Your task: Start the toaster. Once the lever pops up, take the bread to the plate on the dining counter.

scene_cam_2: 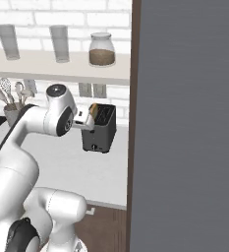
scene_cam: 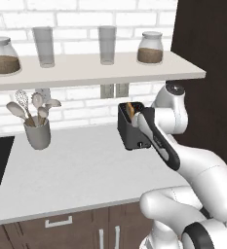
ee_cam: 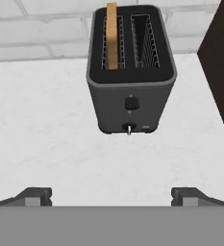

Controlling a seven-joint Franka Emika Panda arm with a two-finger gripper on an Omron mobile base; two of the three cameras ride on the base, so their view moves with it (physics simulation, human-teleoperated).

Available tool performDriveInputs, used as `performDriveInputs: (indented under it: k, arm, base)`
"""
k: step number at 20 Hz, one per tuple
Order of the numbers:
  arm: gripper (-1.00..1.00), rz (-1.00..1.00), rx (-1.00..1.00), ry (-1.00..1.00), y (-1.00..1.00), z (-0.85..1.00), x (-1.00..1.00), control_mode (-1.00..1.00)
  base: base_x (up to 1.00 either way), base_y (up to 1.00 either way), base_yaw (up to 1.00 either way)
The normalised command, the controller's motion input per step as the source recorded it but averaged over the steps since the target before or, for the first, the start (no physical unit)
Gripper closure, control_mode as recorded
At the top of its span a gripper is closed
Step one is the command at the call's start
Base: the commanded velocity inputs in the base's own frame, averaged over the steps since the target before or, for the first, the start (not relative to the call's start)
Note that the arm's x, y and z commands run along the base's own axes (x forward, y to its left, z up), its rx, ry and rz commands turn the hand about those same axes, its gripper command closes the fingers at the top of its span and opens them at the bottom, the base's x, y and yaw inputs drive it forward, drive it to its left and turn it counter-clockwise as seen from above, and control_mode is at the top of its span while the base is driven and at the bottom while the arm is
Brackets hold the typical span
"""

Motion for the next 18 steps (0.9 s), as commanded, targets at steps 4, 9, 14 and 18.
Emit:
performDriveInputs:
  k: [4,9,14,18]
  arm:
    - [-1.0,-0.05,0.0,0.0,0.0,0.0,0.26,-1.0]
    - [-1.0,-0.01,0.0,0.0,0.0,0.0,0.29,-1.0]
    - [-1.0,0.0,0.0,0.0,0.0,-0.03,0.25,-1.0]
    - [-1.0,0.0,0.0,0.0,0.0,-0.11,0.1,-1.0]
  base:
    - [0.0,0.0,0.0]
    - [0.0,0.0,0.0]
    - [0.0,0.0,0.0]
    - [0.0,0.0,0.0]
